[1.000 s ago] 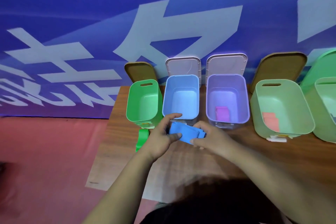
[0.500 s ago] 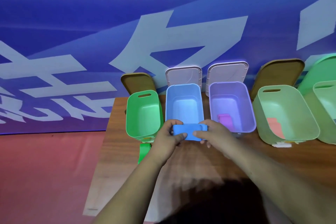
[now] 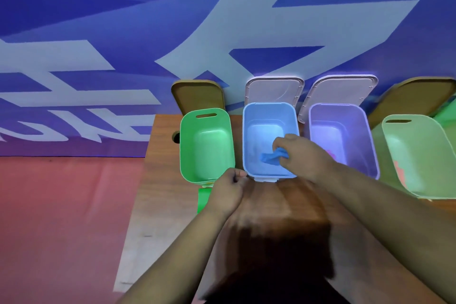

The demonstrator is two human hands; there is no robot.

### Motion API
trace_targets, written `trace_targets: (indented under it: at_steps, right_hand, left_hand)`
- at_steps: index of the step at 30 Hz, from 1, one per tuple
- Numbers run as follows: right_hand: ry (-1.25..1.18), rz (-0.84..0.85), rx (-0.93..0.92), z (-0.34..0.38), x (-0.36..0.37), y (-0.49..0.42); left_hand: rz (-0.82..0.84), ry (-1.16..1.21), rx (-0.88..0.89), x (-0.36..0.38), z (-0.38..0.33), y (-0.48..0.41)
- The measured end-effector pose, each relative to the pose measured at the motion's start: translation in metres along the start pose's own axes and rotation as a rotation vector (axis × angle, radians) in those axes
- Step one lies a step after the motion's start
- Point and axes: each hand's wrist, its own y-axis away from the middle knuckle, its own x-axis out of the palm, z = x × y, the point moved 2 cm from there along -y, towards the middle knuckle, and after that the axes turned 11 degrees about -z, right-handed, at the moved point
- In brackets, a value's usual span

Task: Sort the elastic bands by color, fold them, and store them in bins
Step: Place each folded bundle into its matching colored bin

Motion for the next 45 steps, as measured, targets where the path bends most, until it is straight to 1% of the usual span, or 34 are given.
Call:
trace_targets:
  at_steps: [4, 8, 11, 16, 18, 22, 26, 30, 34, 36, 38, 41, 45]
  right_hand:
    - [0.160, 0.153, -0.025, -0.003, 0.020, -0.024]
    - [0.227, 0.305, -0.116, 0.000, 0.034, -0.040]
    - [0.247, 0.397, -0.142, 0.001, 0.045, -0.048]
    - [0.301, 0.519, -0.123, 0.000, 0.064, -0.064]
    - [0.321, 0.541, -0.103, 0.000, 0.071, -0.071]
    - [0.330, 0.485, -0.039, -0.006, 0.079, -0.085]
    - [0.351, 0.417, 0.000, -0.009, 0.085, -0.092]
    - [0.357, 0.361, 0.032, -0.011, 0.090, -0.091]
    - [0.383, 0.261, 0.009, -0.014, 0.088, -0.085]
    - [0.371, 0.215, -0.003, -0.014, 0.084, -0.083]
    - [0.324, 0.170, 0.000, -0.012, 0.078, -0.078]
    - [0.188, 0.098, 0.012, -0.001, 0.071, -0.064]
    - [0.016, 0.014, 0.022, 0.013, 0.067, -0.035]
  left_hand:
    - [0.032, -0.124, 0.082, -0.014, 0.003, -0.007]
    - [0.008, -0.175, 0.062, -0.029, 0.001, -0.014]
    - [0.010, -0.199, 0.047, -0.035, 0.001, -0.019]
    - [0.105, -0.187, 0.072, -0.025, 0.000, -0.018]
    - [0.147, -0.174, 0.066, -0.018, 0.003, -0.016]
    - [0.197, -0.171, 0.059, -0.005, 0.012, -0.014]
    - [0.217, -0.288, 0.107, -0.011, 0.026, -0.012]
    - [0.168, -0.516, 0.241, -0.035, 0.051, -0.016]
    - [0.074, -0.728, 0.255, -0.055, 0.082, -0.021]
    - [0.055, -0.843, 0.337, -0.057, 0.092, -0.023]
    - [0.060, -0.914, 0.388, -0.056, 0.098, -0.022]
    - [0.060, -0.972, 0.403, -0.055, 0.106, -0.026]
    - [0.030, -0.918, 0.412, -0.049, 0.109, -0.031]
